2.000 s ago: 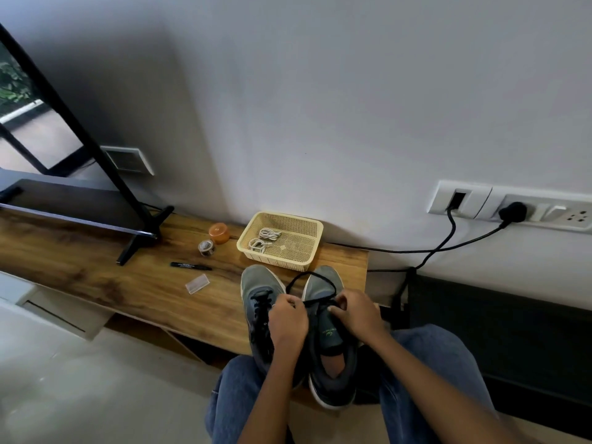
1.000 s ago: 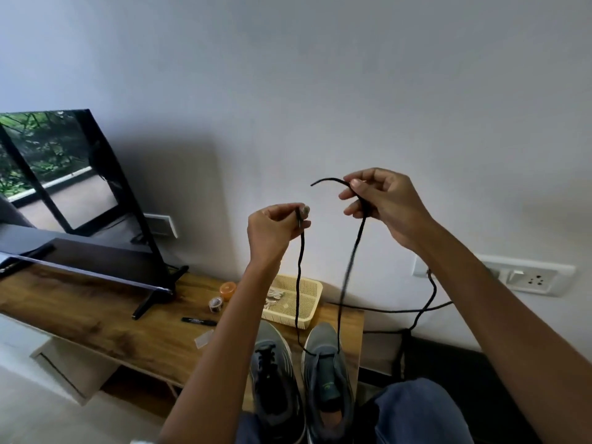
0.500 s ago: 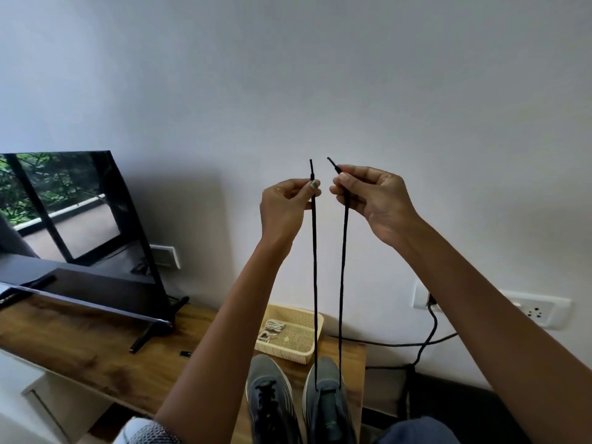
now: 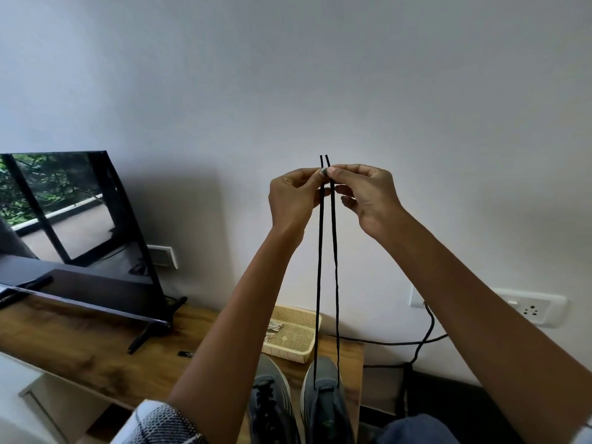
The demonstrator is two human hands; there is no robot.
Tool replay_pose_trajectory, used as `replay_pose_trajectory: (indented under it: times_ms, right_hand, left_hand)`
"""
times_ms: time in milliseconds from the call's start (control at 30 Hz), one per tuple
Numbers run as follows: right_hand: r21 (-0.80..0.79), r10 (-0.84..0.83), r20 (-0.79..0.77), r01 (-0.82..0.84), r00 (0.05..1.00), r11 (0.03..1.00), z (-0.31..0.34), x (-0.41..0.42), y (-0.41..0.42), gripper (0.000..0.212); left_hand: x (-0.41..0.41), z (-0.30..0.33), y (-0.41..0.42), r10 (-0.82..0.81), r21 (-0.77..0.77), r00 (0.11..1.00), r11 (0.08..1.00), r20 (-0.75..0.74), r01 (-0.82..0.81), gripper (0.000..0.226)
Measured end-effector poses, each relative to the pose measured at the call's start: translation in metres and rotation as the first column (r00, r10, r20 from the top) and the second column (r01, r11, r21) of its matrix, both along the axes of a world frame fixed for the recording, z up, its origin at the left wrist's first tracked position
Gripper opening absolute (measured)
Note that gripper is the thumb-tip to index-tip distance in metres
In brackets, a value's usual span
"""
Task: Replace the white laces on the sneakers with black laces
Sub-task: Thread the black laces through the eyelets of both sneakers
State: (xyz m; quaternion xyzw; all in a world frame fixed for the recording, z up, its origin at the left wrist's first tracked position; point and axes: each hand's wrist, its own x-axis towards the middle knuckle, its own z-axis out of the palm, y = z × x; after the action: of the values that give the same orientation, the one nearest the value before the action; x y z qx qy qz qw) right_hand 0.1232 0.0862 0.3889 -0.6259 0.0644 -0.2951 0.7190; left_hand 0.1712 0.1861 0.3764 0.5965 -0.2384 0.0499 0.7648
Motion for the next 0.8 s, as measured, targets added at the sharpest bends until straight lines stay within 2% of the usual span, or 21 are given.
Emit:
replay_pose_trajectory:
  times_ms: [200, 467, 533, 633, 667, 733, 800]
  right_hand:
    - [-0.066, -0.005, 0.045, 0.008, 0.999, 0.998, 0.004, 0.004, -0.002, 0.011]
    - [-0.204, -0.050, 0.090, 0.067, 0.995, 0.977, -0.001, 0.002, -0.005, 0.011]
    - [-0.219, -0.118, 0.119, 0.142, 0.986, 0.965, -0.014, 0.002, -0.009, 0.013]
    - [-0.334, -0.349, 0.180, 0.391, 0.920, 0.858, -0.071, 0.001, -0.009, 0.017]
    - [-0.396, -0.381, 0.172, 0.418, 0.908, 0.818, -0.101, -0.002, -0.006, 0.018]
    - [-0.533, -0.348, 0.071, 0.331, 0.935, 0.779, -0.168, -0.011, 0.005, 0.017]
    - [-0.644, -0.263, -0.176, 0.091, 0.949, 0.760, -0.235, -0.021, 0.019, 0.018]
  left_hand:
    - [0.002, 0.004, 0.002, 0.007, 0.033, 1.000, 0.999, -0.023, -0.006, 0.011]
    - [0.009, 0.005, 0.003, 0.081, 0.189, 0.992, 0.977, 0.095, -0.097, 0.009]
    - [0.010, 0.004, 0.001, 0.092, 0.198, 0.990, 0.974, 0.102, -0.111, 0.011]
    - [0.009, 0.002, -0.002, 0.092, 0.171, 0.993, 0.980, 0.078, -0.104, 0.011]
    - [0.009, 0.001, -0.003, 0.093, 0.161, 0.993, 0.982, 0.067, -0.102, 0.011]
    - [0.011, -0.001, -0.005, 0.090, 0.140, 0.994, 0.985, 0.054, -0.097, 0.010]
    - [0.012, -0.001, -0.006, 0.087, 0.118, 0.995, 0.989, 0.046, -0.092, 0.009]
